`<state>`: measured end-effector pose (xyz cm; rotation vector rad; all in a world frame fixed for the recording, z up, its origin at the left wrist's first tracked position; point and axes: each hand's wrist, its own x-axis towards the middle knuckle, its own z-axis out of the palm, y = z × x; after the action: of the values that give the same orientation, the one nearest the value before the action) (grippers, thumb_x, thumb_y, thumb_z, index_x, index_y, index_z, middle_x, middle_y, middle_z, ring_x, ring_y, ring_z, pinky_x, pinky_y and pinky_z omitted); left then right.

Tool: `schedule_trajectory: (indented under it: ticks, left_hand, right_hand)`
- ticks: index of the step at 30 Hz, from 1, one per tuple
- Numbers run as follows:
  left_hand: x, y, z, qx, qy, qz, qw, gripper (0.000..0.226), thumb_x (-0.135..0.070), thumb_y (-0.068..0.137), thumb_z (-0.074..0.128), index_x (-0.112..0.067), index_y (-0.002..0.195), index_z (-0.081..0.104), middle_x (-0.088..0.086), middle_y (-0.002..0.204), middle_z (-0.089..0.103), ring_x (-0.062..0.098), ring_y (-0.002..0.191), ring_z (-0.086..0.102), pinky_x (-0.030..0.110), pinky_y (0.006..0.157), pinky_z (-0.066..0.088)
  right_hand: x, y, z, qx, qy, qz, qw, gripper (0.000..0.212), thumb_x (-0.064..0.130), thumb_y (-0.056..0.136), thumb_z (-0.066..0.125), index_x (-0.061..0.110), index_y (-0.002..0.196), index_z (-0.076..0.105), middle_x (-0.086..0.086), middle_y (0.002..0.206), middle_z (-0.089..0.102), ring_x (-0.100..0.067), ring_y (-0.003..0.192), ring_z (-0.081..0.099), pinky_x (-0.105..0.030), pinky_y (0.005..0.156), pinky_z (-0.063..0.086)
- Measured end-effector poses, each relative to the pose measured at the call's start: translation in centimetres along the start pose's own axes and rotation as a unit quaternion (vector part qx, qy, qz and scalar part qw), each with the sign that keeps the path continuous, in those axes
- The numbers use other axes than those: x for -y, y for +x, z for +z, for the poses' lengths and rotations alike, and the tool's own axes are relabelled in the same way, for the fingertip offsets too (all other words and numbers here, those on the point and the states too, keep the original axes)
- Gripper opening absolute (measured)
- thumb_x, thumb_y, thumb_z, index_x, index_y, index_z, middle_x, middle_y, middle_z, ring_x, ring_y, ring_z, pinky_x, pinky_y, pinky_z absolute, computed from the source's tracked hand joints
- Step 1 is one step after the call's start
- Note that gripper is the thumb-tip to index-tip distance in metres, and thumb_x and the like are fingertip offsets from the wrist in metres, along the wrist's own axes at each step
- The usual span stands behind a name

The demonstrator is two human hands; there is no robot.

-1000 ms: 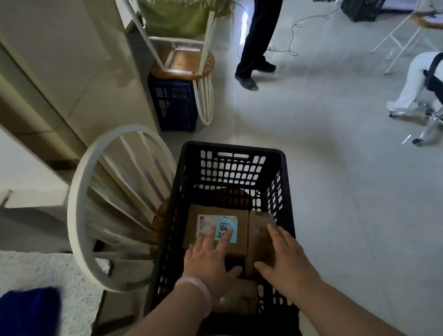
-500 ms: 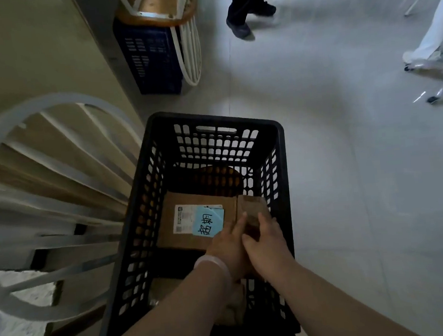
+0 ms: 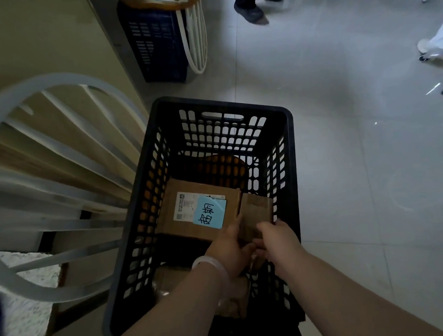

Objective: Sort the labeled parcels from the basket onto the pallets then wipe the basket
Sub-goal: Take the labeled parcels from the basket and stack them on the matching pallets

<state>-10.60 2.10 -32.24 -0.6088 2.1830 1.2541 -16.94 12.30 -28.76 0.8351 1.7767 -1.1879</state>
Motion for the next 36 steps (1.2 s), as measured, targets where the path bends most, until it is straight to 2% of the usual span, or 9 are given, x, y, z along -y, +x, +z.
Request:
schedule_trajectory:
  ticks: [3,7,11,15,21,25,29,32,36]
  left_hand:
    - [0.2,-0.5,0.1,-0.018,-0.013,0.0,1.0,0.08,-0.036,0.088,0.067,-0.032,0.154,0.02,0.003,0.147,0.04,0.018,0.133,0.042,0.036,0.112,0.037]
    - [0.0,-2.1,-0.8,-0.041,-0.05,-0.001,0.998,0.089,-0.056,0.073,0.071,-0.039,0.149,0.028,-0.006,0.135,0.049,0.012,0.122,0.051,0.038,0.105,0.045]
    - [-1.5,-3.8,-2.8,-0.044,-0.026,-0.02,0.999,0.078,-0.043,0.09,0.063,-0.027,0.154,0.022,0.003,0.145,0.037,0.02,0.13,0.041,0.035,0.112,0.035]
    - [-3.4,-6.1,-4.7,-0.084,-0.01,-0.026,0.996,0.075,-0.043,0.093,0.059,-0.022,0.154,0.023,0.006,0.151,0.029,0.022,0.135,0.037,0.033,0.114,0.032]
    - [-6.8,-9.5,-7.9,-0.17,-0.004,-0.021,0.985,0.094,-0.06,0.081,0.066,-0.03,0.155,0.016,0.002,0.15,0.026,0.024,0.136,0.034,0.037,0.109,0.038]
    - [-9.0,-11.4,-10.3,-0.224,0.001,-0.017,0.975,0.1,-0.056,0.076,0.071,-0.041,0.153,0.011,0.001,0.141,0.029,0.025,0.128,0.037,0.045,0.106,0.043]
    - [-10.2,-12.7,-12.6,-0.25,-0.044,0.015,0.967,0.091,-0.049,0.078,0.069,-0.042,0.152,0.016,0.001,0.136,0.033,0.024,0.122,0.044,0.038,0.101,0.047]
    - [-11.0,-13.3,-14.2,-0.269,-0.108,0.03,0.957,0.087,-0.048,0.079,0.069,-0.038,0.152,0.024,0.001,0.137,0.037,0.018,0.112,0.049,0.033,0.095,0.05]
    - [-12.3,-14.0,-15.8,-0.265,-0.121,0.074,0.954,0.072,-0.04,0.085,0.068,-0.036,0.149,0.035,-0.003,0.13,0.044,0.013,0.101,0.052,0.025,0.083,0.049]
  right_hand:
    - [0.1,-0.2,0.2,-0.005,-0.019,0.012,1.0,0.029,0.016,0.094,0.055,0.012,0.122,0.051,-0.014,0.098,0.062,-0.027,0.093,0.064,-0.046,0.09,0.056]
    - [0.6,-1.5,0.1,0.0,-0.03,0.032,0.999,0.009,0.014,0.094,0.056,0.01,0.101,0.056,-0.018,0.1,0.065,-0.031,0.089,0.064,-0.048,0.092,0.055]
    - [1.7,-3.9,-0.2,-0.014,-0.079,0.024,0.996,0.006,0.015,0.094,0.057,0.01,0.094,0.055,-0.016,0.097,0.062,-0.03,0.091,0.063,-0.047,0.093,0.054]
    - [2.8,-6.9,-0.8,-0.008,-0.142,-0.035,0.989,0.006,0.012,0.09,0.054,0.01,0.085,0.057,-0.012,0.081,0.057,-0.029,0.084,0.061,-0.044,0.093,0.054]
    - [5.4,-12.3,-1.2,0.049,-0.091,-0.1,0.99,0.022,0.032,0.098,0.053,0.014,0.109,0.056,-0.013,0.108,0.061,-0.027,0.102,0.059,-0.044,0.099,0.05]
    - [6.6,-15.1,-1.2,0.112,-0.063,-0.147,0.981,0.036,0.049,0.095,0.053,0.019,0.115,0.059,-0.008,0.112,0.064,-0.025,0.103,0.061,-0.047,0.097,0.051]
    - [7.9,-17.3,-2.1,0.147,-0.08,-0.226,0.959,0.02,0.043,0.1,0.048,0.028,0.106,0.06,-0.002,0.105,0.065,-0.019,0.096,0.063,-0.04,0.087,0.054]
    - [9.2,-18.0,-2.7,0.135,-0.121,-0.293,0.939,0.033,0.04,0.101,0.048,0.034,0.132,0.056,0.001,0.113,0.06,-0.017,0.098,0.06,-0.036,0.082,0.053]
    - [10.6,-18.3,-3.4,0.093,-0.193,-0.379,0.9,0.043,0.032,0.102,0.047,0.031,0.145,0.046,0.001,0.134,0.053,-0.012,0.105,0.055,-0.024,0.078,0.046]
